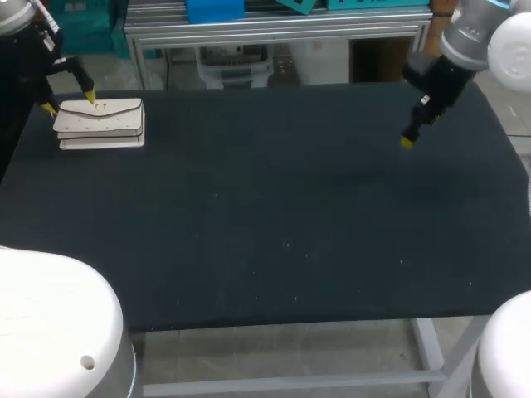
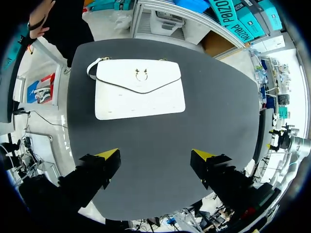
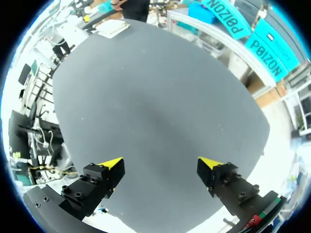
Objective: Pick up the bag, open it, inspect its contents, close it, and place it on the opposite side
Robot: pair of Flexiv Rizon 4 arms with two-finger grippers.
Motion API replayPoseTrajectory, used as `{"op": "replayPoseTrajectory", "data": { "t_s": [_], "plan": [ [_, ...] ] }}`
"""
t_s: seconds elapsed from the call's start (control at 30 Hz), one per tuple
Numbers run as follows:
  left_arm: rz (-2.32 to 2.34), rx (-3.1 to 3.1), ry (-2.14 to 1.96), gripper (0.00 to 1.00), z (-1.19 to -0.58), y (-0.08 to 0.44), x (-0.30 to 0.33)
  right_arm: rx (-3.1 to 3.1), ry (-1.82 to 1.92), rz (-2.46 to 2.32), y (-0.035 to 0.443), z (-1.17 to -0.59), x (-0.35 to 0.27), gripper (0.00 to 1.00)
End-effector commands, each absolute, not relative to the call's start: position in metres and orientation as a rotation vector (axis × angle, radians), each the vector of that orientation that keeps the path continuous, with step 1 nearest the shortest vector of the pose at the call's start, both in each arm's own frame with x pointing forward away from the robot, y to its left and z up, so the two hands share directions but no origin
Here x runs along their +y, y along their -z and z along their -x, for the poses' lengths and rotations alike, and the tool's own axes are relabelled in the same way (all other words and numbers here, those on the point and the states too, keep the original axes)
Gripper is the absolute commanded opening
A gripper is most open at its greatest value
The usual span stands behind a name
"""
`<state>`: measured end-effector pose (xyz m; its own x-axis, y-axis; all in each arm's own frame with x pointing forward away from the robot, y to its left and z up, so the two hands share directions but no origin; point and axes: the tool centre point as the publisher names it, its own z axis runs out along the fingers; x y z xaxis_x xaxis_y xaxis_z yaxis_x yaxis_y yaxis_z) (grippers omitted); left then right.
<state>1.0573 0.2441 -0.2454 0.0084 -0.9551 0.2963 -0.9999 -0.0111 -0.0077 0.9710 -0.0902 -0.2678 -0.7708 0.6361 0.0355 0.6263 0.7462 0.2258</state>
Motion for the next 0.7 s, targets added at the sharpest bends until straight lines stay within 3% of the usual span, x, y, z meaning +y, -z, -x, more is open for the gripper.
{"op": "replayPoseTrajectory", "data": {
  "t_s": [0.03, 0.37, 0.7],
  "plan": [
    [-2.050, -2.031, -0.375, 1.00, -1.055, 0.248, 0.247, 2.871, -0.524, -0.986, 0.268, -0.971, -0.100, 1.00],
    [-2.004, -2.029, -0.405, 1.00, -1.064, 0.252, 0.251, 2.871, -0.524, -0.986, 0.268, -0.971, -0.100, 1.00],
    [-1.979, -1.955, -0.435, 1.00, -1.100, 0.272, 0.296, 2.902, -0.628, -0.505, 0.299, -0.969, -0.056, 1.00]
  ]
}}
